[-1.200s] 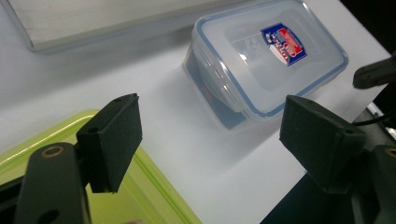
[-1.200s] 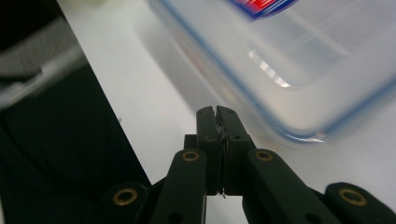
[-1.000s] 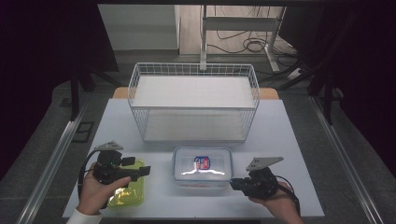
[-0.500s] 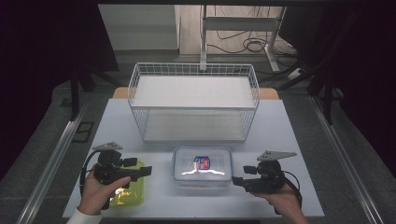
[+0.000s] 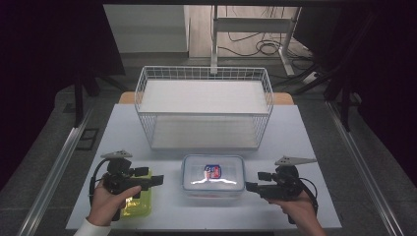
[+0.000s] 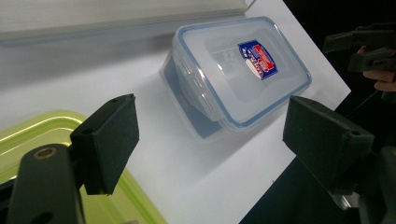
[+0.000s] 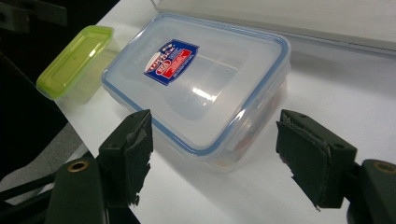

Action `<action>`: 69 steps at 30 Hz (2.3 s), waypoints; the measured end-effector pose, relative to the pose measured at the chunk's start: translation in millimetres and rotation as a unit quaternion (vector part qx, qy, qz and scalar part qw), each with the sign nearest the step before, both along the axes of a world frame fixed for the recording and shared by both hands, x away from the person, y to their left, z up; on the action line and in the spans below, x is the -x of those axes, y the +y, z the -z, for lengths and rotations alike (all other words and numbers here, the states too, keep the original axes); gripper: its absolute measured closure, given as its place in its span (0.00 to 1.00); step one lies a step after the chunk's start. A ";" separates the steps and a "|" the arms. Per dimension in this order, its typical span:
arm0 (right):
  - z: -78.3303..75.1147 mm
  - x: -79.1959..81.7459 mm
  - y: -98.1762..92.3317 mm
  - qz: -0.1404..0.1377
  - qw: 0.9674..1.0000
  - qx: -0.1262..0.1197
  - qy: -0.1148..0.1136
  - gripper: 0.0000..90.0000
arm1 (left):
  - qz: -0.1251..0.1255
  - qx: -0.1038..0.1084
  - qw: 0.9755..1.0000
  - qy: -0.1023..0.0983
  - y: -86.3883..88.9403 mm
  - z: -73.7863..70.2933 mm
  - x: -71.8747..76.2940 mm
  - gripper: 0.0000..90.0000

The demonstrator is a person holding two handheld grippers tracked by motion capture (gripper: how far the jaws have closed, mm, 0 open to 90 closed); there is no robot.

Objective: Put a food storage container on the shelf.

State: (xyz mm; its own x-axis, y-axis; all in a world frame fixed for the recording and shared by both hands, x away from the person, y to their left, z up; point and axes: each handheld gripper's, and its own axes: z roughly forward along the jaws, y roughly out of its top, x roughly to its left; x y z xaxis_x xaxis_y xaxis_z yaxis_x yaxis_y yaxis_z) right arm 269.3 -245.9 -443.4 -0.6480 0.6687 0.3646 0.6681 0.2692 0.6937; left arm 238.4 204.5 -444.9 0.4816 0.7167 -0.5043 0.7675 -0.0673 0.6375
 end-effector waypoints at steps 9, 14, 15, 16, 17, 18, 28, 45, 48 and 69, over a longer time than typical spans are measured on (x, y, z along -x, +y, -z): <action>0.4 -7.6 6.7 0.005 1.000 -0.028 0.010 0.28 | 0.020 0.040 0.999 0.021 -11.4 0.7 -7.4 0.16; 0.0 -14.0 14.2 0.008 0.999 -0.040 0.015 0.27 | 0.020 0.074 0.995 0.059 -12.6 7.4 -20.4 0.16; 0.0 -15.2 15.2 0.008 0.999 -0.040 0.015 0.27 | 0.017 0.078 0.995 0.067 -13.1 8.4 -23.4 0.16; 0.0 -16.4 15.9 0.009 0.999 -0.041 0.016 0.27 | 0.015 0.080 0.994 0.072 -13.5 9.8 -26.6 0.16; -0.1 -17.6 16.2 0.012 0.999 -0.043 0.017 0.27 | 0.013 0.081 0.994 0.078 -14.1 11.1 -29.6 0.16; -0.2 -18.8 16.2 0.014 0.999 -0.045 0.018 0.27 | 0.013 0.078 0.994 0.081 -15.1 12.3 -32.4 0.16; 1.0 -23.1 15.2 0.016 0.999 -0.047 0.022 0.27 | -0.023 0.060 0.994 0.083 -30.1 18.4 -37.0 0.16; 9.8 -29.9 13.4 0.022 0.998 -0.039 0.035 0.27 | -0.006 0.023 0.993 0.112 -37.8 39.9 -48.7 0.17; 9.9 -29.9 13.7 0.022 0.998 -0.039 0.035 0.27 | -0.007 0.025 0.993 0.117 -37.4 43.9 -49.4 0.17; 38.7 -44.8 18.4 0.030 0.992 -0.078 0.092 0.24 | 0.020 0.054 0.987 0.147 -36.7 58.8 -57.8 0.14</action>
